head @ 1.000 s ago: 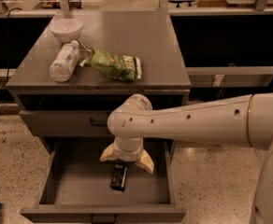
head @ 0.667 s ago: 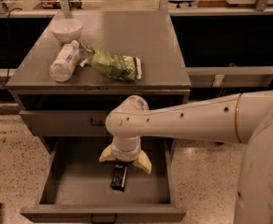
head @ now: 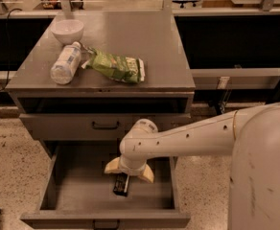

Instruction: Pick rxbar chocolate from middle drawer and place on counter

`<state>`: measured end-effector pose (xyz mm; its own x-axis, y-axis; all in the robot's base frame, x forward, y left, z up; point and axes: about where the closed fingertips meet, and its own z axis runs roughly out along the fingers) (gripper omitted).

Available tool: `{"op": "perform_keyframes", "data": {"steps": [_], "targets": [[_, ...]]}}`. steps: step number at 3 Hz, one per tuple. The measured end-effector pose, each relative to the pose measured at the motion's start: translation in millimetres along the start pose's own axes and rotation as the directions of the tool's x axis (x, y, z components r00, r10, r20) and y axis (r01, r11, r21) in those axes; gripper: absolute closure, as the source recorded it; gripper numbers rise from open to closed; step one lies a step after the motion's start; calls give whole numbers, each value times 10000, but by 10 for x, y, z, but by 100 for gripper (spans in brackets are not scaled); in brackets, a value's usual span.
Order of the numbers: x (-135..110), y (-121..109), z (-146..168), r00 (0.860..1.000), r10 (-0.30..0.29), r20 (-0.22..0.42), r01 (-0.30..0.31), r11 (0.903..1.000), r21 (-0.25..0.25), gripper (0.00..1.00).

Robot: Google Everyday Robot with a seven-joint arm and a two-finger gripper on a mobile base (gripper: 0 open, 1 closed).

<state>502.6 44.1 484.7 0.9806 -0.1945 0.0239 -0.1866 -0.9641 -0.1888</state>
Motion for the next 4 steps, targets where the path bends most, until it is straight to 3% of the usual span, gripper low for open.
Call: {"op": "perform_keyframes", "data": {"steps": [1,2,4], "targets": [[72,-133,340,9991,-386,-167,396,9973,625,0],[160,-272,699,9979,-637,97,630,9966,538,0],[246,-349,1219,9956,-637,691,628,9979,149,31]]}}
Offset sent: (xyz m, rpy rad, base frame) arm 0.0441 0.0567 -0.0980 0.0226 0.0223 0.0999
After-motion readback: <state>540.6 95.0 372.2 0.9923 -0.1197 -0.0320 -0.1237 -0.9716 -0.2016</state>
